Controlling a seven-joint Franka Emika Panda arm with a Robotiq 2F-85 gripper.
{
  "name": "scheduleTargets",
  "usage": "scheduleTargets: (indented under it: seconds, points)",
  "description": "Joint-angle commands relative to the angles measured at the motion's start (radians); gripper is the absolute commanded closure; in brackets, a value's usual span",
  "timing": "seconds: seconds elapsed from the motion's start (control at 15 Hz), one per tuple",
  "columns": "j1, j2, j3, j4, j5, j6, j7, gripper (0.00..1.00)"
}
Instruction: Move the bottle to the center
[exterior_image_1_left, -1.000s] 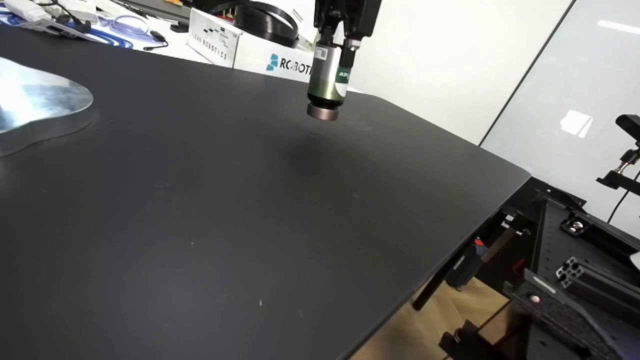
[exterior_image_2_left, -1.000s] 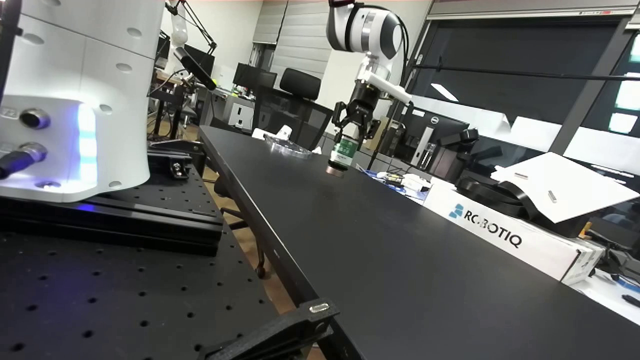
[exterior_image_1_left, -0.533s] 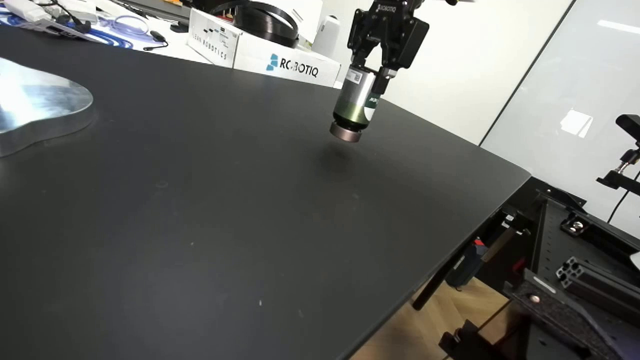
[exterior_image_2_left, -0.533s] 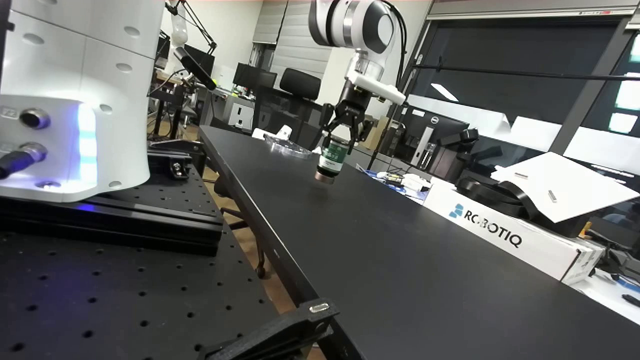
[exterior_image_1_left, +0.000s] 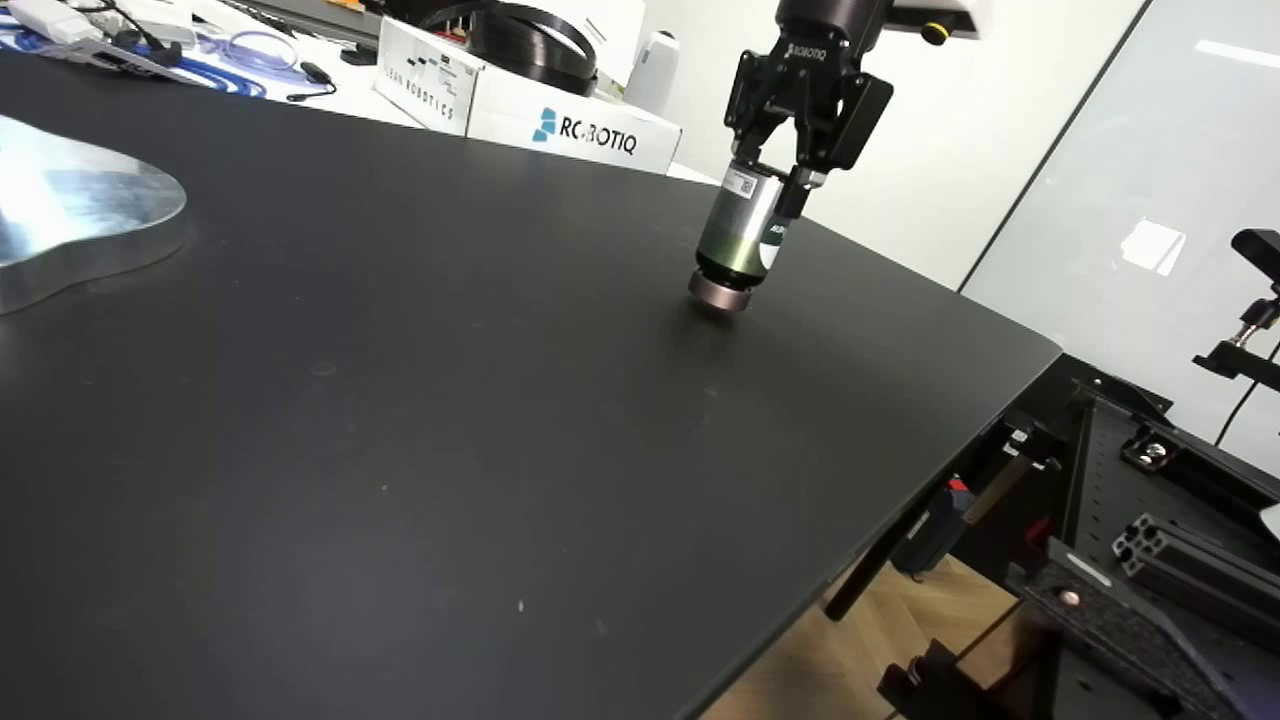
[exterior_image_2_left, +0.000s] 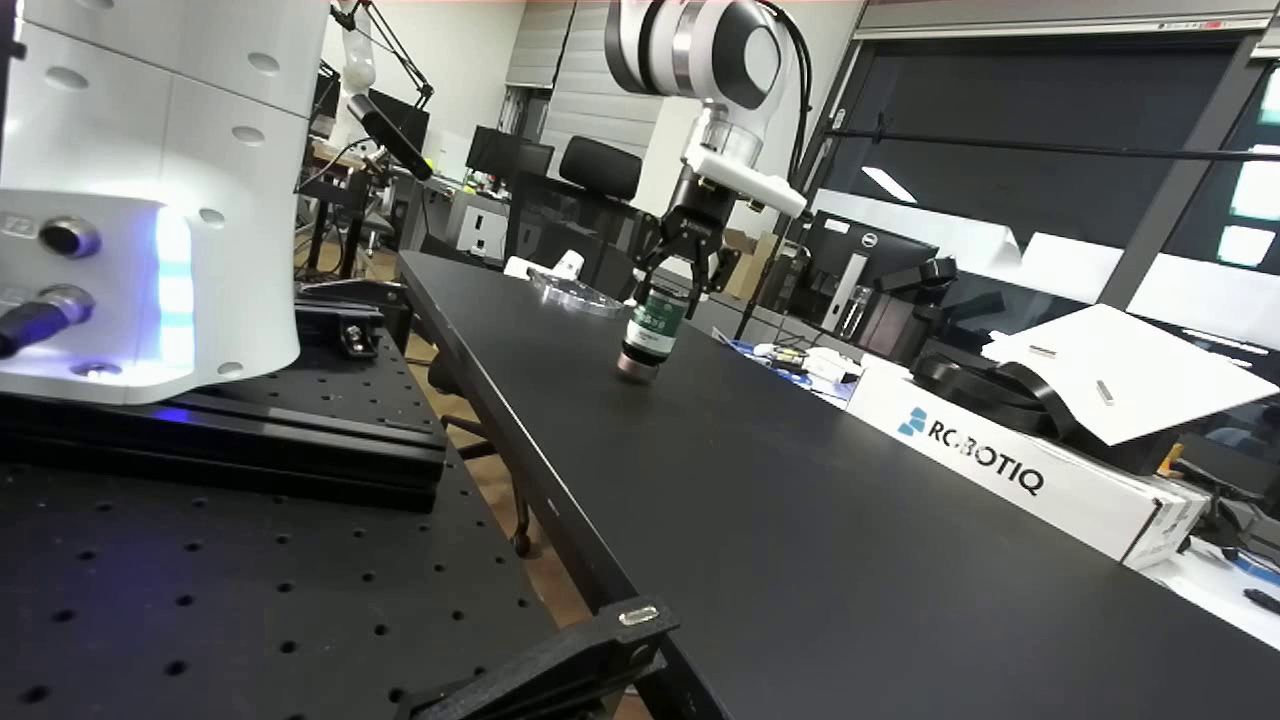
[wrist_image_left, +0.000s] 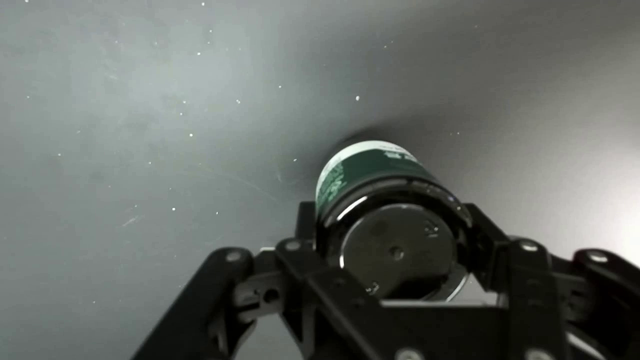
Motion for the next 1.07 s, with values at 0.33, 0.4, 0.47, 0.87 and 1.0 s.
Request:
scheduleTargets:
  seconds: [0.33,0.4,0.47,0.87,1.0]
  points:
    - [0.002,-0.056,-0.015,-0.017,0.017,-0.024,-0.031,0.0]
    - [0.0,-0.077,-0.017,-0.015,0.023,-0.03,-0.038,0.0]
    - [-0.001,-0.097,-0.019,-0.013,0.027,-0.04,-0.046,0.0]
    - [0.024,-0.135,-0.045,0.007,0.022,-0.111,-0.065,0.0]
    - [0.026,-0.148,-0.046,0.008,0.022,-0.126,-0.071,0.0]
